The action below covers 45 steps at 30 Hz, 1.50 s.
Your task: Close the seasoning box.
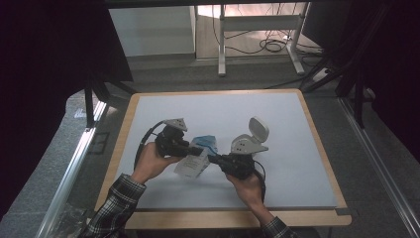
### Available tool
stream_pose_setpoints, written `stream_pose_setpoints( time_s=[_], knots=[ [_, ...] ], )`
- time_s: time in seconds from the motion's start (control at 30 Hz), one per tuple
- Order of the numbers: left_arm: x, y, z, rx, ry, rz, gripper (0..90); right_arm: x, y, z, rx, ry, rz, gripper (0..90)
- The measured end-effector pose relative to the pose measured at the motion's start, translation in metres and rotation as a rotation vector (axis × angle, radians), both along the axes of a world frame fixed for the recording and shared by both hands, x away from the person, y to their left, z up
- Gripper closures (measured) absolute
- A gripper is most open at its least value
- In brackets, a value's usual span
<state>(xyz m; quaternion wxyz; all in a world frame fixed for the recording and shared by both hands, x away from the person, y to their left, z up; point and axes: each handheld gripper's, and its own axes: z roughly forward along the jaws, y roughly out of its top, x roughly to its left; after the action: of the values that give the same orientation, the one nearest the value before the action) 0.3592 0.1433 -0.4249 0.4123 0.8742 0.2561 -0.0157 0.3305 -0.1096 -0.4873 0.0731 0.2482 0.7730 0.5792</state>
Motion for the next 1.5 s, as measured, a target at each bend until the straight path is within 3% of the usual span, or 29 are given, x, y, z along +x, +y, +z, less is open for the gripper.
stream_pose_setpoints(
  time_s=[0.17, 0.33, 0.53, 0.97, 1.33, 1.5],
  knots=[
    [-0.001, 0.003, 0.002, 0.016, -0.012, 0.011, 78.8, 0.001, -0.002, 0.005, -0.004, -0.020, -0.013, 87.3],
    [-0.002, 0.001, 0.002, 0.068, -0.020, -0.006, 81.8, 0.002, -0.002, 0.008, -0.015, -0.031, -0.021, 86.8],
    [-0.005, -0.001, 0.004, 0.132, -0.040, -0.022, 88.9, 0.002, -0.004, 0.007, -0.019, -0.011, -0.023, 72.6],
    [-0.007, 0.022, -0.006, 0.146, -0.003, 0.008, 86.7, -0.013, -0.016, 0.003, -0.055, 0.002, 0.006, 68.0],
    [-0.001, 0.041, -0.012, 0.091, -0.038, 0.076, 90.0, -0.018, -0.032, -0.005, -0.085, 0.018, -0.006, 67.9],
    [0.010, 0.047, -0.009, 0.103, -0.082, 0.123, 90.0, -0.017, -0.036, -0.008, -0.096, 0.026, -0.012, 67.9]
  ],
)
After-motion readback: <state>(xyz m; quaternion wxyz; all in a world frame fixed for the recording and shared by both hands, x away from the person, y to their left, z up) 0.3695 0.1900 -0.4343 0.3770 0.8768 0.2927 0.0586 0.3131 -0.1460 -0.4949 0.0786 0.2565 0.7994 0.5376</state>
